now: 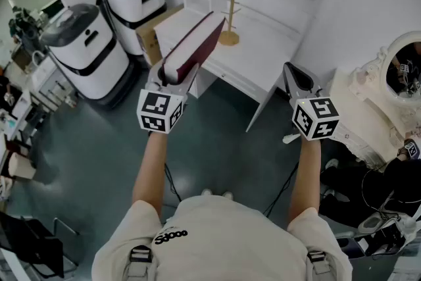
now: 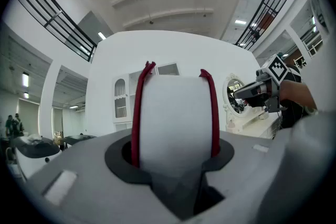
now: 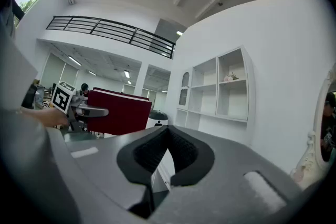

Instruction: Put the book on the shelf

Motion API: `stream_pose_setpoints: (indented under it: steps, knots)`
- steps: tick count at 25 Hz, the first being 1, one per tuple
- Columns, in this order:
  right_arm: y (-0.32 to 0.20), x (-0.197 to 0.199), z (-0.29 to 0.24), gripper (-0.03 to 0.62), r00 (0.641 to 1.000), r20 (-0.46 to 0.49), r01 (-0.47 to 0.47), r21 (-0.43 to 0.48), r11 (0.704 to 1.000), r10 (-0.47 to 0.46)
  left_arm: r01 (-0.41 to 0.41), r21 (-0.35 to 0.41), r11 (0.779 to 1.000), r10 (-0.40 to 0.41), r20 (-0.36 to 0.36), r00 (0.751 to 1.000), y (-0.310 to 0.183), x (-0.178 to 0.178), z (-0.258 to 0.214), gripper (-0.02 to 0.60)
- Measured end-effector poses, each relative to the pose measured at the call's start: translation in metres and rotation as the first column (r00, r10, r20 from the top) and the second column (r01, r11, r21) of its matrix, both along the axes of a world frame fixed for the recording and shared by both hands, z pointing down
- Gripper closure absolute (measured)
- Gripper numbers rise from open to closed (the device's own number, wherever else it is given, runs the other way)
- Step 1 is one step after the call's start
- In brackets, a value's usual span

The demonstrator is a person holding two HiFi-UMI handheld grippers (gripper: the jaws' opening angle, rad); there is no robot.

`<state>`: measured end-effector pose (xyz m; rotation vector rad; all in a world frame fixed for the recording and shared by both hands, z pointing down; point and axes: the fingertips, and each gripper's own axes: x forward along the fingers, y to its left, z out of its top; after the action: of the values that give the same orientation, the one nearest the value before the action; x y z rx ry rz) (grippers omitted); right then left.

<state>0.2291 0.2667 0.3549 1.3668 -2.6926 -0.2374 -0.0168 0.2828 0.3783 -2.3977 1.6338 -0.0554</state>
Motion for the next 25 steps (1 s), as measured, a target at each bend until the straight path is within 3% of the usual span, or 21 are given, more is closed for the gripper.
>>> stream_pose_setpoints:
  steps: [25]
  knots:
    - [-0.077, -0.066, 0.009, 0.592, 0.998, 0.049, -0.048, -0.027, 0.998, 0.049, -0.009, -0.016, 1.000, 0.010, 0.012, 1.000, -0.072, -0.070, 0.017, 0.348]
